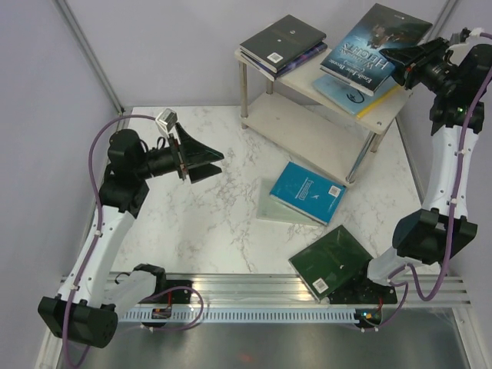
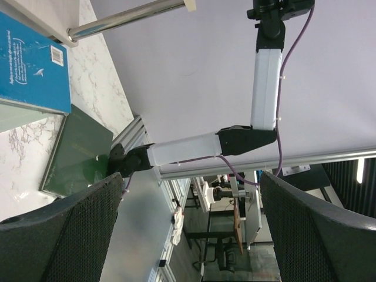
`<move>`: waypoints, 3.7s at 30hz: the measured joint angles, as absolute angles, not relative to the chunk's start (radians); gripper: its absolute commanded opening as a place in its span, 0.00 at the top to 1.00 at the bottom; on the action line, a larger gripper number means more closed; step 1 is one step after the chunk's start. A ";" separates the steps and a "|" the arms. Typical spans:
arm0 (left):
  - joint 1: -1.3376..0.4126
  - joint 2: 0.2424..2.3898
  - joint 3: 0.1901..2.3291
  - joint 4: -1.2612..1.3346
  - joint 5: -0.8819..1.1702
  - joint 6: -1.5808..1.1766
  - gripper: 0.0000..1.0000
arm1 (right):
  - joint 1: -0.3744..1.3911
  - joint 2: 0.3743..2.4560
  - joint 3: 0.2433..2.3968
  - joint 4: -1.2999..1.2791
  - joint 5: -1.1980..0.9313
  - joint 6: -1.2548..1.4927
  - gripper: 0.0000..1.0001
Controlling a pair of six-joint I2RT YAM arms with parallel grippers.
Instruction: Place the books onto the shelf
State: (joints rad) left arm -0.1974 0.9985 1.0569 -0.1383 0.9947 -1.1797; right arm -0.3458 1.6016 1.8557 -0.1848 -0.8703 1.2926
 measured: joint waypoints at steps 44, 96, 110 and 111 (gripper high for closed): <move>-0.196 0.934 0.986 -0.207 0.985 -1.134 0.00 | -0.297 1.550 1.676 -0.293 -0.619 1.294 1.00; -0.196 1.012 0.981 -0.216 0.979 -1.110 0.01 | -0.399 1.504 1.810 -0.777 -0.658 0.957 0.74; -0.196 1.059 0.984 -0.216 0.979 -1.100 0.01 | -0.398 1.505 1.815 -0.778 -0.656 0.962 0.79; -0.196 1.060 0.984 -0.216 0.979 -1.098 0.01 | -0.395 1.506 1.815 -0.776 -0.656 0.963 0.79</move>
State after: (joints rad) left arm -0.1955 1.0595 0.9844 -0.2157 0.9791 -1.0977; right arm -0.3946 1.5063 1.8149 -0.7765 -0.6563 0.9630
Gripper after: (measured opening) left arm 0.990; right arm 0.347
